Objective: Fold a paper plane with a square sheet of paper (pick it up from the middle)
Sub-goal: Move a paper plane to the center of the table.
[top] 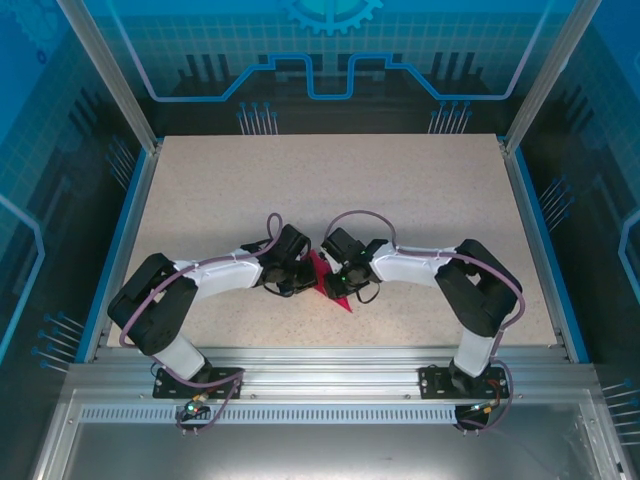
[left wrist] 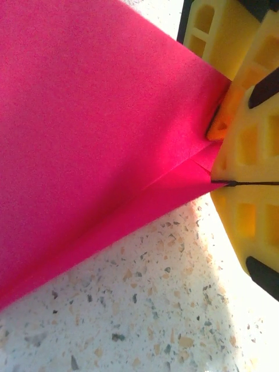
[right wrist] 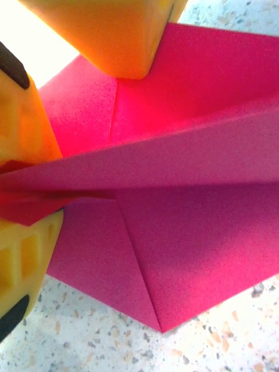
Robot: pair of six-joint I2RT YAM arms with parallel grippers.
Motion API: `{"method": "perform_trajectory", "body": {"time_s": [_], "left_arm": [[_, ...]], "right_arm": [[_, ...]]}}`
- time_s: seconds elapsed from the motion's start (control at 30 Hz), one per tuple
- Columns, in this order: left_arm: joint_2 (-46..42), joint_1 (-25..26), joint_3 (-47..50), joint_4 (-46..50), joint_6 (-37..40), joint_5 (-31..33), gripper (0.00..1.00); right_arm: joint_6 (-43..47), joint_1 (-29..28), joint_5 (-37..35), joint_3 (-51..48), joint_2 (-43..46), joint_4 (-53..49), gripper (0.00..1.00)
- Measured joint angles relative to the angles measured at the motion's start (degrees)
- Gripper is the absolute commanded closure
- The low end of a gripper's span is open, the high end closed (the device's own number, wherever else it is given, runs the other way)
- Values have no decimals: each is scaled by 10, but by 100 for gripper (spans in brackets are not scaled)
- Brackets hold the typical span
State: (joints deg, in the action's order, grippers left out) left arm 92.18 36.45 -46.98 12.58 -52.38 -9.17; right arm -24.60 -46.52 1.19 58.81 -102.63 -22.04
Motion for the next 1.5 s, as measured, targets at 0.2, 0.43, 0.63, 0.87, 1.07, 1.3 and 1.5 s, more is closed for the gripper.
{"method": "perform_trajectory", "body": {"time_s": [0.2, 0.43, 0.63, 0.87, 1.07, 1.3, 1.5], "left_arm": [[-8, 0, 10, -9, 0, 1, 80], [-106, 0, 55, -10, -7, 41, 47], [-218, 0, 86, 18, -17, 113, 43], [-273, -5, 111, 54, -17, 162, 40], [-290, -11, 122, 68, -17, 171, 39], [-294, -19, 128, 73, -17, 172, 38], [-297, -22, 128, 74, -17, 171, 38]], "right_arm": [[0, -15, -25, 10, -3, -10, 93], [-26, -21, -101, 18, 34, -59, 94], [-77, 43, -134, 59, 58, -104, 92], [-106, 98, -142, 173, -47, -155, 89], [-115, 98, -158, 265, -139, -196, 87], [-127, 98, -156, 278, -176, -209, 84], [-129, 98, -155, 279, -177, -209, 82]]}}
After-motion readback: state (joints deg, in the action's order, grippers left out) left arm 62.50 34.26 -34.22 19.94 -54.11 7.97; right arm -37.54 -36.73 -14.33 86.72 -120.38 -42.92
